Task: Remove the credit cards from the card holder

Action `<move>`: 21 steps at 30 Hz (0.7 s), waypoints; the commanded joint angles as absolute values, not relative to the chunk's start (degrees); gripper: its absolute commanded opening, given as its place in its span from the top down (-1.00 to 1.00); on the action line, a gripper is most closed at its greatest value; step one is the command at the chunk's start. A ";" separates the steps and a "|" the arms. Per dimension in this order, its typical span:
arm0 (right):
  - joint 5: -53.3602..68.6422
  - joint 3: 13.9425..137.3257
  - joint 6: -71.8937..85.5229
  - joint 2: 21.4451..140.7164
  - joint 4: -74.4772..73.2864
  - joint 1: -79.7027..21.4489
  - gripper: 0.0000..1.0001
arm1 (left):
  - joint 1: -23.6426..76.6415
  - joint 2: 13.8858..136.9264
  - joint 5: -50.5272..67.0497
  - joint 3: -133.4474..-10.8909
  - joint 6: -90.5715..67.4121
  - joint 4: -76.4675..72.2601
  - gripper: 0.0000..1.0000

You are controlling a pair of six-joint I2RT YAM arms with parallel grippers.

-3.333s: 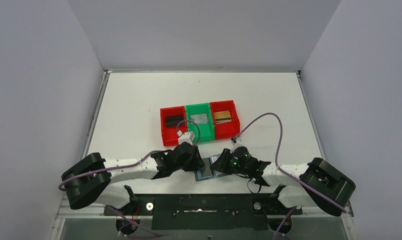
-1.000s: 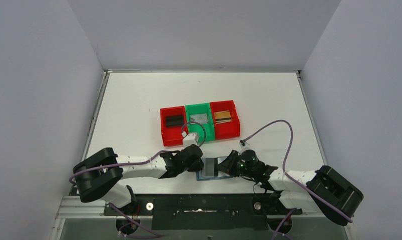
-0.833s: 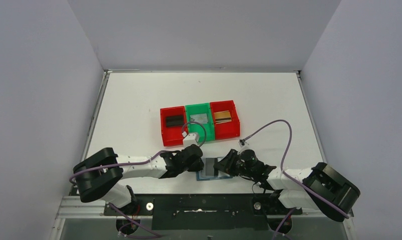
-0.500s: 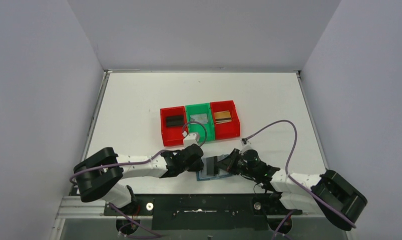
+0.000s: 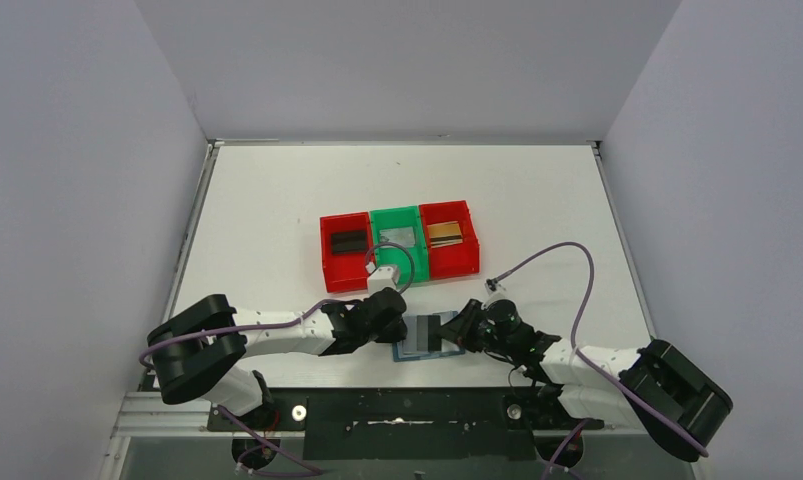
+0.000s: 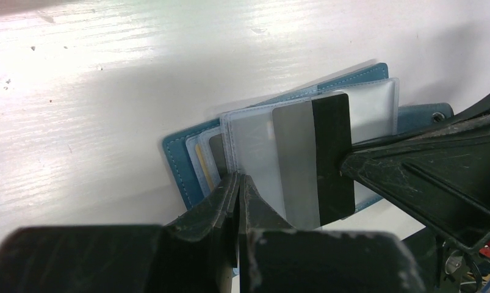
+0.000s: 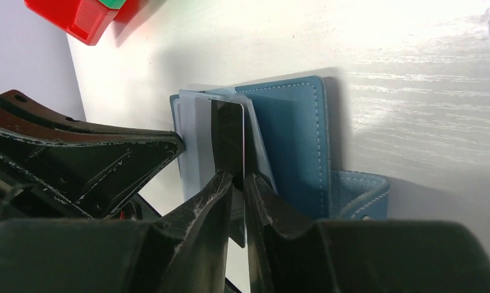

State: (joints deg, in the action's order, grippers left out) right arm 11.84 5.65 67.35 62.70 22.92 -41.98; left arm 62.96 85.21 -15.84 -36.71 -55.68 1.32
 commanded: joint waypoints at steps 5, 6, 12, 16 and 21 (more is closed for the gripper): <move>9.48 4.51 68.44 65.68 29.97 -41.60 0.46 | 63.22 87.32 -14.38 -36.89 -53.70 7.17 1.00; 9.38 4.90 68.02 66.20 29.44 -41.56 0.45 | 63.20 87.24 -14.41 -36.91 -53.70 7.28 1.00; 10.16 6.14 65.38 69.75 28.33 -41.79 0.40 | 63.12 87.29 -14.65 -37.43 -53.32 7.48 1.00; 11.79 6.68 63.49 72.01 28.65 -41.77 0.66 | 63.11 87.52 -14.80 -37.44 -53.31 7.56 1.00; 11.33 6.97 63.03 68.56 24.73 -41.66 1.00 | 63.10 87.16 -15.72 -37.44 -53.87 8.17 1.00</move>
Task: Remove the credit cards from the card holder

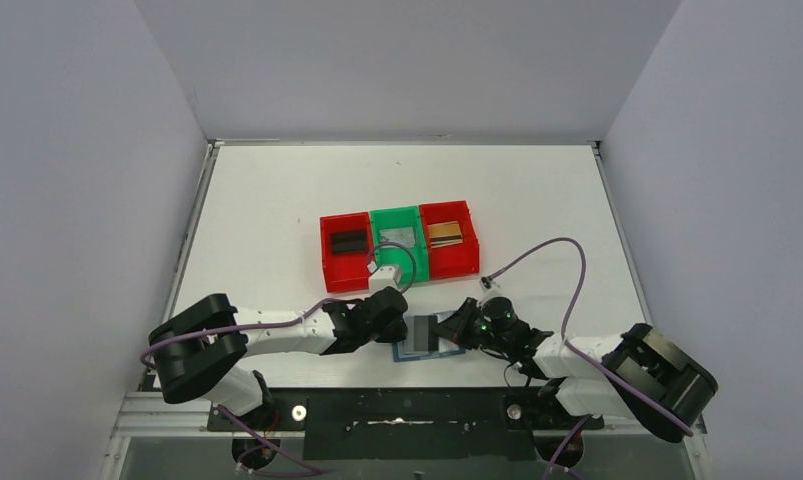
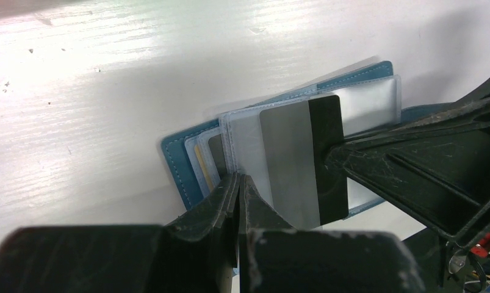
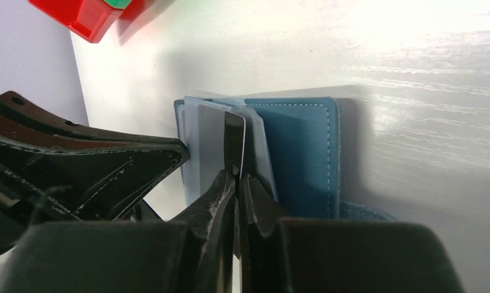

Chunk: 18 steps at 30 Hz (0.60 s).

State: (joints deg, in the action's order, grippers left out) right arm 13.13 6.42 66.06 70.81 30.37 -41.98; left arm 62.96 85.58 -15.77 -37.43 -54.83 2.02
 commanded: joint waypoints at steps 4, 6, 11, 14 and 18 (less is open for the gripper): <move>6.35 8.13 62.66 59.87 15.59 -41.65 1.00 | 62.75 86.20 -17.01 -37.29 -53.70 8.69 1.00; 3.86 8.21 62.43 55.28 11.99 -41.55 1.00 | 62.06 85.62 -17.60 -37.43 -53.36 9.58 1.00; 4.21 7.39 62.45 47.41 12.06 -41.22 1.00 | 60.32 83.73 -19.27 -37.44 -52.44 11.02 1.00; 3.17 9.26 61.28 44.56 8.45 -41.14 1.00 | 59.16 82.49 -18.90 -37.10 -50.54 11.61 1.00; 4.15 10.57 59.59 43.18 9.19 -41.13 1.00 | 58.46 80.13 -18.36 -36.72 -48.37 12.24 1.00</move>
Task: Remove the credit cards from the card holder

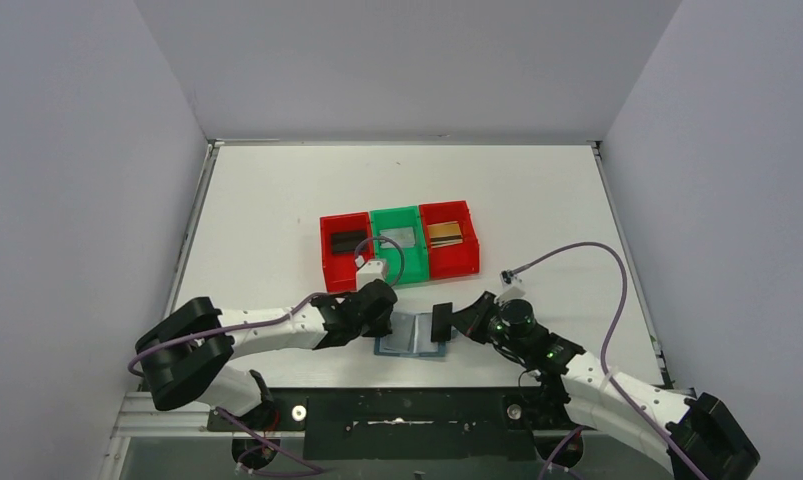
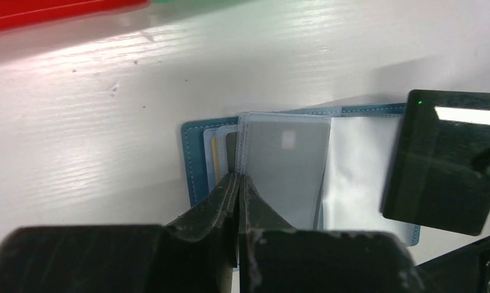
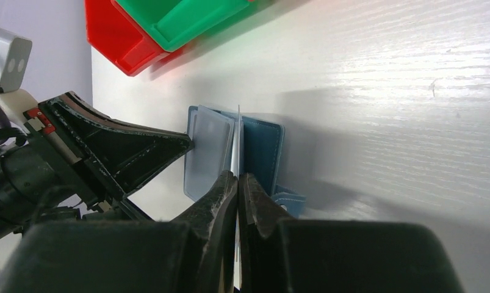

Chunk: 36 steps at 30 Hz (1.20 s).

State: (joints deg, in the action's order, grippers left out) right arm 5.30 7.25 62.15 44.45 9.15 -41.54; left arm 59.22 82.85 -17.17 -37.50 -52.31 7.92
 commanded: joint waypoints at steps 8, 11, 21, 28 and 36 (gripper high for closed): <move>8.14 13.77 56.27 46.60 12.04 -41.12 1.00 | 58.15 74.01 -15.95 -35.97 -47.92 11.46 0.82; 8.51 14.50 55.08 46.75 12.97 -41.22 1.00 | 58.01 72.03 -16.76 -36.03 -48.48 12.61 0.68; 9.10 16.70 51.59 48.67 13.34 -41.22 1.00 | 49.86 60.29 -16.09 -36.81 -42.92 20.60 0.28; 10.78 16.99 50.46 49.47 17.82 -41.48 1.00 | 37.09 54.28 -12.72 -40.68 -35.50 27.88 0.02; 11.53 23.85 43.25 51.41 16.03 -41.57 1.00 | 21.87 55.96 -14.91 -49.21 -28.88 36.09 -0.41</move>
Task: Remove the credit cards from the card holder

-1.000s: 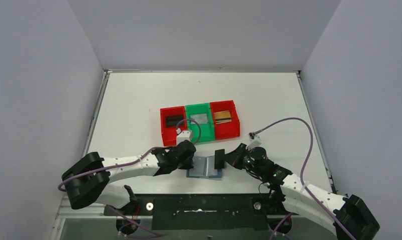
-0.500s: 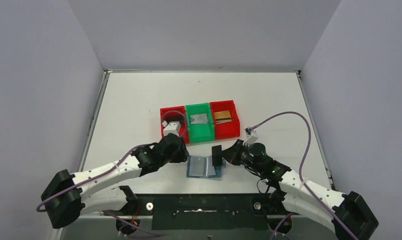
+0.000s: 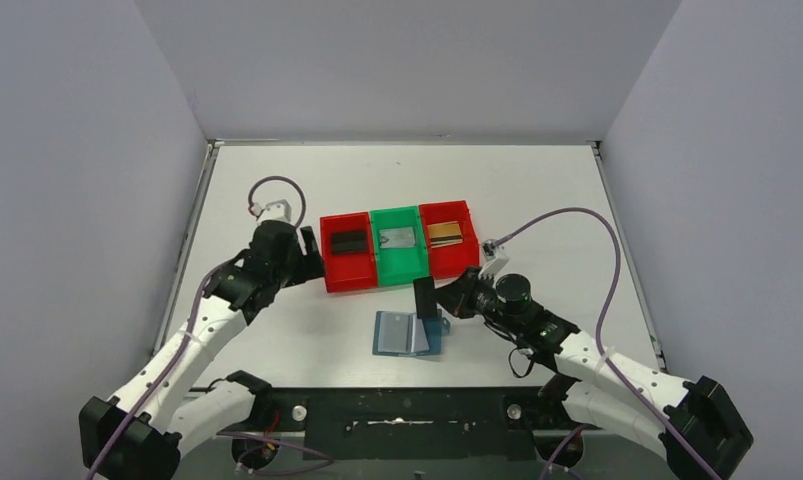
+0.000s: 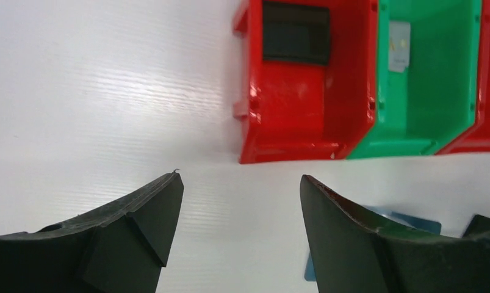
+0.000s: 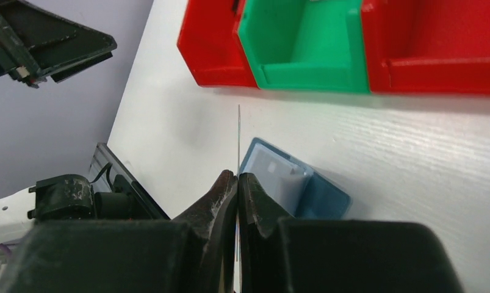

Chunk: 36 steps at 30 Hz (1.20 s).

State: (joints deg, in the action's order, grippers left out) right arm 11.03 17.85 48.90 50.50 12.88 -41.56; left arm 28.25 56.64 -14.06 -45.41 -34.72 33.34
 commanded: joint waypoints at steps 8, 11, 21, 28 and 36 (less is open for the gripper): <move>13.51 33.40 31.59 60.44 15.99 -41.56 1.00 | 5.04 56.22 -5.24 -44.95 -26.65 28.53 -0.53; 14.02 40.20 24.58 66.55 14.54 -41.75 1.00 | 4.51 53.29 -4.60 -44.44 -26.63 28.22 -0.59; 13.86 66.15 -3.69 90.44 5.01 -46.77 1.00 | 4.32 42.46 -13.51 -42.16 -28.74 27.76 -0.81; 11.13 76.96 -22.68 101.40 1.81 -50.92 1.00 | 4.05 42.25 -17.04 -42.48 -28.87 27.34 -0.83; 11.49 82.08 -34.61 108.88 0.86 -51.32 1.00 | 3.95 40.21 -19.46 -42.57 -29.42 27.89 -0.84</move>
